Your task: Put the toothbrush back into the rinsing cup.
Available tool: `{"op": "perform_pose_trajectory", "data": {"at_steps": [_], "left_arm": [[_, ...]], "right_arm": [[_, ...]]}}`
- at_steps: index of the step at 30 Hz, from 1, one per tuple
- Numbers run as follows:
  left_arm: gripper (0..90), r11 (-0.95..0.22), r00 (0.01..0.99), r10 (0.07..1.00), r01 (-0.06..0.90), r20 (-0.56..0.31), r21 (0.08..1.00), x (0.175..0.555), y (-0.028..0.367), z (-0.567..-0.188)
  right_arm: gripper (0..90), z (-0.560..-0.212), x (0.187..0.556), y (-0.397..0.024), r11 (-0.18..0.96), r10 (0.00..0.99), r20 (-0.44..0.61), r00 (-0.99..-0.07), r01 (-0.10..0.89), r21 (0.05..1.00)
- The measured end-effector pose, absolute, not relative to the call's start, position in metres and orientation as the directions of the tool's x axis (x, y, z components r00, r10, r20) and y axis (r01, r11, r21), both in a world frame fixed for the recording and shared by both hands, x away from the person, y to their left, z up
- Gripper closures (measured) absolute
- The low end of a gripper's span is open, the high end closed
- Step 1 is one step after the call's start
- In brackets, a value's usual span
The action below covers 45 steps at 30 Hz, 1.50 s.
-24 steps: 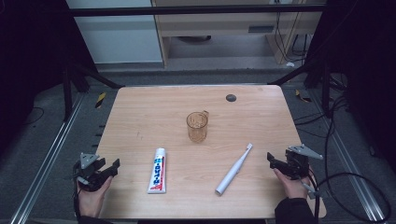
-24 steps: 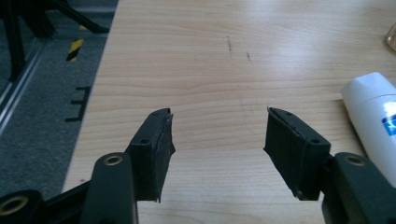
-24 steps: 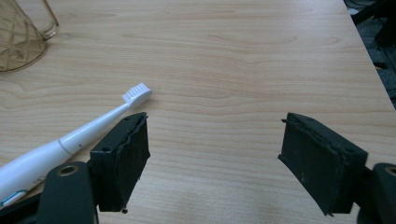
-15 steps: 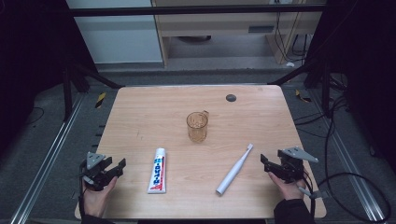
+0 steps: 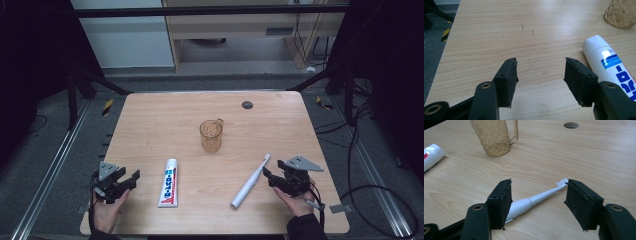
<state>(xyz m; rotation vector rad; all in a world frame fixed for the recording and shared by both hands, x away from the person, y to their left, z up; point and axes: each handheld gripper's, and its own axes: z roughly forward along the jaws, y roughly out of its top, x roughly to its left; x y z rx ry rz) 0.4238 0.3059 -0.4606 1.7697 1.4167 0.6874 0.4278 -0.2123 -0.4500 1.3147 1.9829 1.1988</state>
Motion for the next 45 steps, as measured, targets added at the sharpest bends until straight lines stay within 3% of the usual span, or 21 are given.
{"op": "perform_pose_trajectory", "data": {"at_steps": [6,11,23,45], "left_arm": [[41.5,-0.095,0.226,0.973,0.579,-0.048,0.810,0.424,0.308,-0.461],[41.8,-0.085,0.207,0.977,0.581,-0.046,0.809,0.423,0.308,-0.460],[42.1,-0.096,0.202,0.979,0.596,-0.033,0.797,0.424,0.308,-0.462],[43.6,-0.114,0.207,0.978,0.602,-0.016,0.791,0.425,0.305,-0.462]], "right_arm": [[50.0,-0.442,0.426,-0.201,0.179,0.877,0.082,-0.474,0.480,0.859],[65.0,-0.440,0.426,-0.190,0.224,0.845,0.082,-0.529,0.488,0.843],[89.4,-0.453,0.427,-0.165,0.311,0.792,0.091,-0.604,0.526,0.792],[90.0,-0.475,0.423,-0.129,0.425,0.725,0.099,-0.682,0.556,0.714]]}}
